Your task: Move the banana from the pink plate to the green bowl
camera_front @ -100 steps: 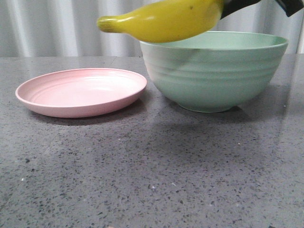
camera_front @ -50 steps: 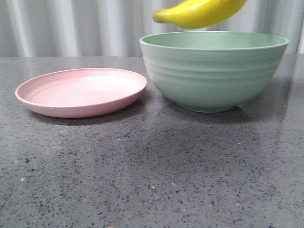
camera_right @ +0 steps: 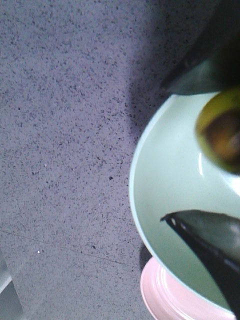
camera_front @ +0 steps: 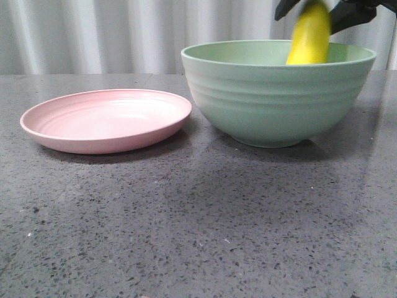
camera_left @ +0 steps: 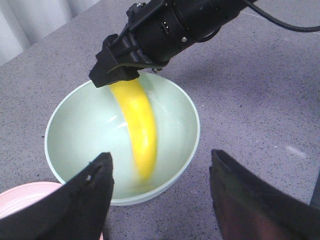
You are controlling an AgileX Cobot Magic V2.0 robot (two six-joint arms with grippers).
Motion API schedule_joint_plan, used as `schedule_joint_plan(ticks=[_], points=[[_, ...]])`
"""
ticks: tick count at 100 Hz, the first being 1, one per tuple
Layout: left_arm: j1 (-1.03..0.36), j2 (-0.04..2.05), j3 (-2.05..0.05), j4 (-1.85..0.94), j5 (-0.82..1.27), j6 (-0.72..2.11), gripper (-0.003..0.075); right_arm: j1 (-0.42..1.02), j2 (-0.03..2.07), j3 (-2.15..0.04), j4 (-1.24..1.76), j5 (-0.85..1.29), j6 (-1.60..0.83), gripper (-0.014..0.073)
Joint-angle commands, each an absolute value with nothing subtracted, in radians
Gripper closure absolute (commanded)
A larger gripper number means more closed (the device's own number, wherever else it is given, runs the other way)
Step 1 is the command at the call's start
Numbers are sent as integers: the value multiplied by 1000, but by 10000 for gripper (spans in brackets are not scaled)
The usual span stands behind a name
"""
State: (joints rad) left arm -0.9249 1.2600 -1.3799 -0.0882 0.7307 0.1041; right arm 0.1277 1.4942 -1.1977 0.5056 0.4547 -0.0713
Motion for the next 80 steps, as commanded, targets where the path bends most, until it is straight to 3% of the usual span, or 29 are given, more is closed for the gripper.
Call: schedule_joint_plan(ticks=[1,43,55,69,80], points=[[-931,1238,-1415,-97,659,101,322,127,1460,-1235,511,404,-92,125],[-931,1238,-1415,-97,661,101,335,125,1396,-1237,464,411,-94,158],[-931,1238,-1415,-117,672,101,415,125,1354,-1237,444,435,-94,309],[-931,1236,-1409,-117,678,101,584,125,1308,-1237,409,458,-94,540],[-931,1235,-1392,-117,680,101,702,125,1273,-1237,393,469,-94,657]])
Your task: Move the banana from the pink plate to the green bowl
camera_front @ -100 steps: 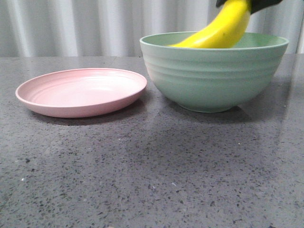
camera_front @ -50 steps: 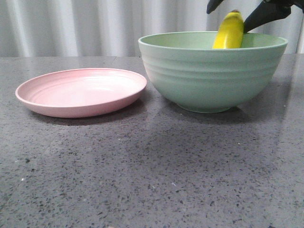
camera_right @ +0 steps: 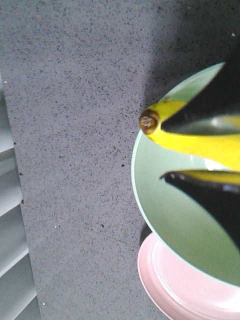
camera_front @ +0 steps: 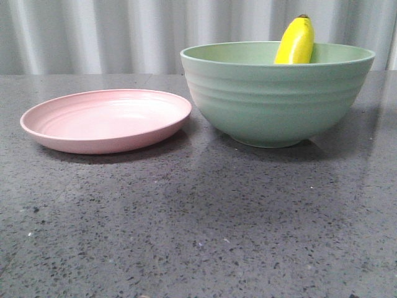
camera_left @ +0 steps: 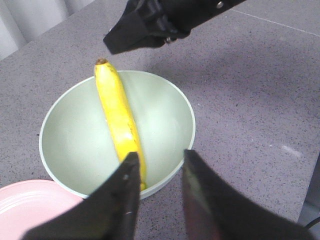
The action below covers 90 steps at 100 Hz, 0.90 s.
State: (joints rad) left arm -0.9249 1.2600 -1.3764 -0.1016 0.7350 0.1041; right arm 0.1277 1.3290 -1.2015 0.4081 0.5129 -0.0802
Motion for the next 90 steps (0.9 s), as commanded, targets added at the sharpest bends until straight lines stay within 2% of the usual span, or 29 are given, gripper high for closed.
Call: schedule_joint_plan(ticks=[1,4,21,45,90], points=[[-931,1235,-1390,-117,680,101,716,125,1271,-1237,391,469,-94,664],[-931,1235,-1385,-117,680,101,741,125,1262,-1237,388,476,-94,663],[-931,1227,-1349,-117,650,101,741,125,1218,-1228,384,510,-102,662],[-931,1131,-1221,-117,484,101,741,127,1115,-1148,384,453,-165,663],[-931,796,-772,-105,126,101,741,127,791,-800,384,205,-229,663]])
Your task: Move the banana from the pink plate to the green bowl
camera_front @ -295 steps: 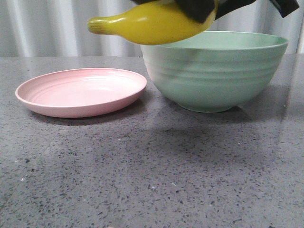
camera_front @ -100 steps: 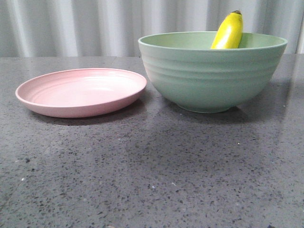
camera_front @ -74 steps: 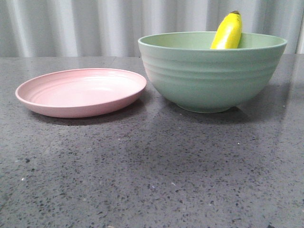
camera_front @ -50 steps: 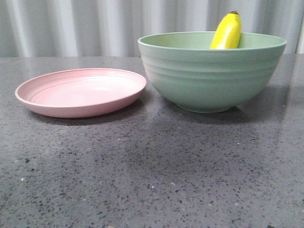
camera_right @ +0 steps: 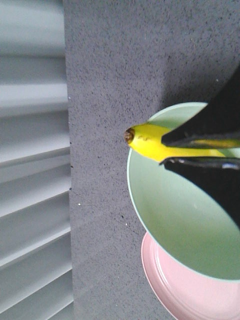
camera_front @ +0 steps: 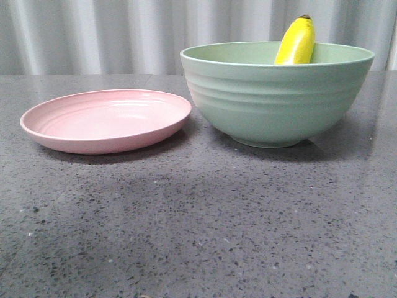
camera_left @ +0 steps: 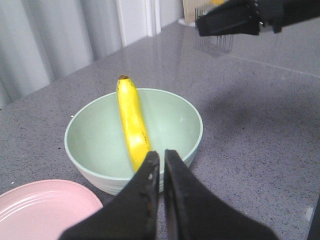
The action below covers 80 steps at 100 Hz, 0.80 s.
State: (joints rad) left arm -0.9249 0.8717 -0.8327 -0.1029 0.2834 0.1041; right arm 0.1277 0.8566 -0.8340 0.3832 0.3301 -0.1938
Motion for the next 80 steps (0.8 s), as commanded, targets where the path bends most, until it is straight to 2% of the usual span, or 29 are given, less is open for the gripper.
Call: schedule_joint_plan(ticks=[1,21,37,80], points=[[-931,784,-764,-105,120,101,741,127,785,-787,384,196,-232,663],[-931,626,-552,-105,0,101,741,127,603,-621,384,126,-277,662],[-931,522,-424,-105,-17,101,741,127,461,-505,382,117,-276,663],[-931,311,-268,-105,-59,101,741,127,85,-361,382,188,-276,663]])
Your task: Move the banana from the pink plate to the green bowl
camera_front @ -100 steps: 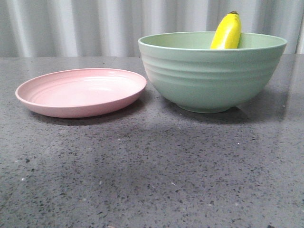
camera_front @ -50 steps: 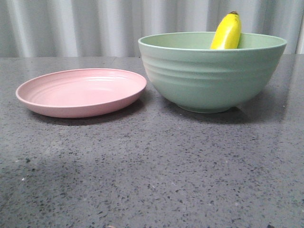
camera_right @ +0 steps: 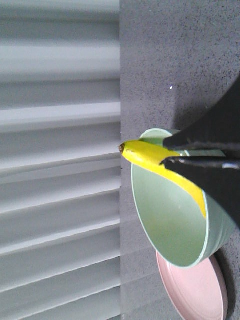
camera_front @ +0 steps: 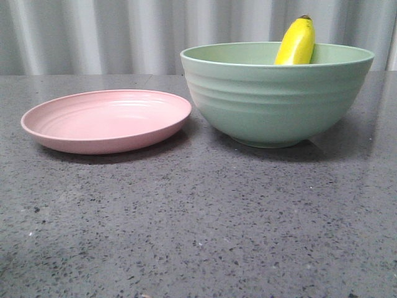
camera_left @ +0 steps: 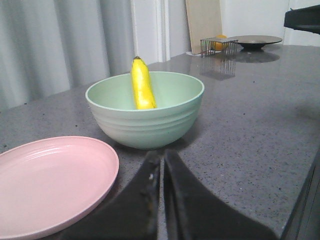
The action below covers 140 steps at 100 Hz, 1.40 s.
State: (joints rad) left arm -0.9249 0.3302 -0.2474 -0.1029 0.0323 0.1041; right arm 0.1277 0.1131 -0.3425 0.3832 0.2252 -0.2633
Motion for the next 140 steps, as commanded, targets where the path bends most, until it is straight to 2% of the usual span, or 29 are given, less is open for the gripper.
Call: schedule_joint_plan(ticks=[1,95,116,140], points=[[-931,309,-268,-105,-59,101,741,127,82,-361,382,192,-276,662],[-929,308,-256,-83,-63,101,741,127,60,-359,382,208,-276,663],[-810,308,-205,0,-132,101,741,127,60,-359,382,208,-276,662],[-569,303,-126,0,-303,101,741,127,60,-359,382,208,-276,663]])
